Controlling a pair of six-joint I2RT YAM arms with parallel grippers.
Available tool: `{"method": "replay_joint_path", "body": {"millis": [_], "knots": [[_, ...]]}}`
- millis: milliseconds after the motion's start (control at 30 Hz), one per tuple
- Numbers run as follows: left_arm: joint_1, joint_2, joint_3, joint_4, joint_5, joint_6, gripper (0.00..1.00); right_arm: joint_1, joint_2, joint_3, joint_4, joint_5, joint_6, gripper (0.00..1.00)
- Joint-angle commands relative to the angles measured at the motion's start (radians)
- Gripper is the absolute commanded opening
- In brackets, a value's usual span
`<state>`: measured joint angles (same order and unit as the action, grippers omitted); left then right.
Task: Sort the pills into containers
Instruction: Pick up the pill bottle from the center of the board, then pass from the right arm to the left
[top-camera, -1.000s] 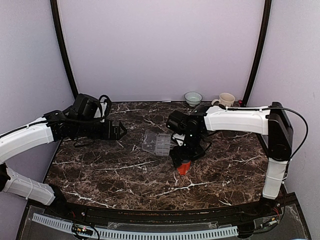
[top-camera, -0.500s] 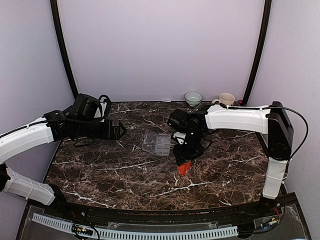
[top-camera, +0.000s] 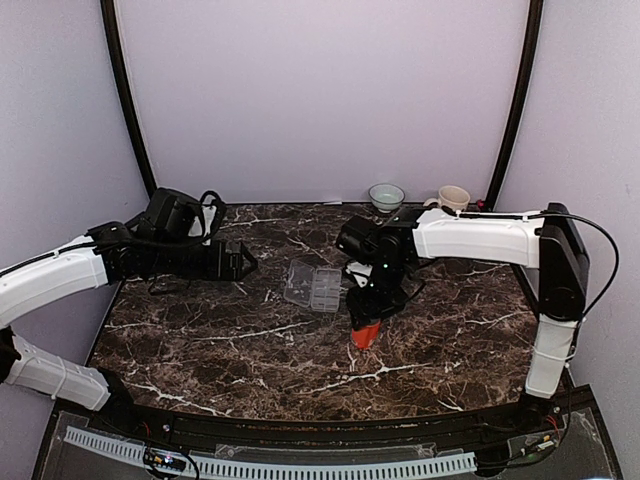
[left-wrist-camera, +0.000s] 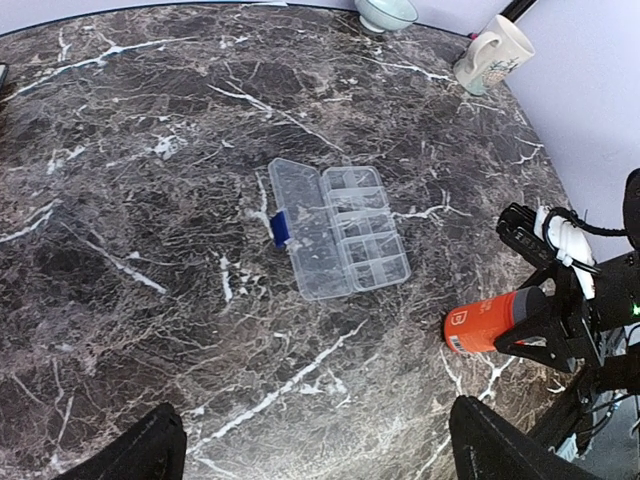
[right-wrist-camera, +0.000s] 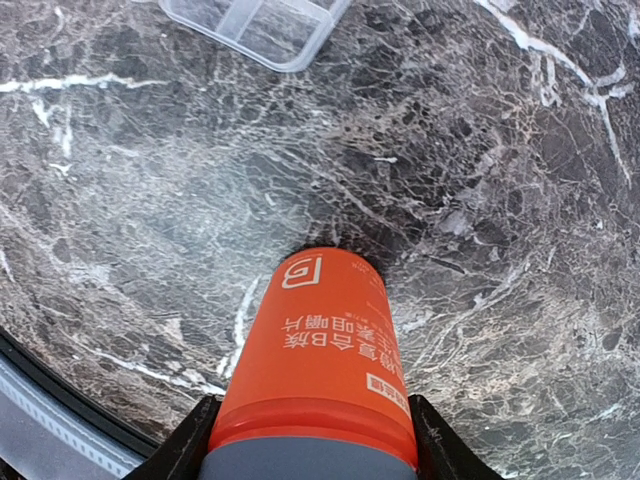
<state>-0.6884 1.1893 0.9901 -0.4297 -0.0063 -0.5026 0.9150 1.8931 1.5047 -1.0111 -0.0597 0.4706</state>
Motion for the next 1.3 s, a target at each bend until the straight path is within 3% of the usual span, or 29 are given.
{"method": "replay_joint_path", "body": {"millis": [0, 367, 600, 1267], "knots": [[-0.004, -0.024, -0.033, 0.086, 0.132, -0.013, 0.95, -0.004, -0.072, 0.023, 0.052, -0.037, 0.028, 0.22], [-0.004, 0.02, -0.097, 0.302, 0.4, -0.062, 0.98, 0.008, -0.128, 0.148, 0.107, -0.115, 0.06, 0.22], [-0.004, 0.078, -0.099, 0.38, 0.549, 0.028, 0.98, 0.02, -0.133, 0.239, 0.111, -0.183, 0.044, 0.22], [0.015, 0.116, -0.194, 0.724, 0.768, -0.031, 0.95, 0.019, -0.122, 0.362, 0.104, -0.475, 0.018, 0.22]]}}
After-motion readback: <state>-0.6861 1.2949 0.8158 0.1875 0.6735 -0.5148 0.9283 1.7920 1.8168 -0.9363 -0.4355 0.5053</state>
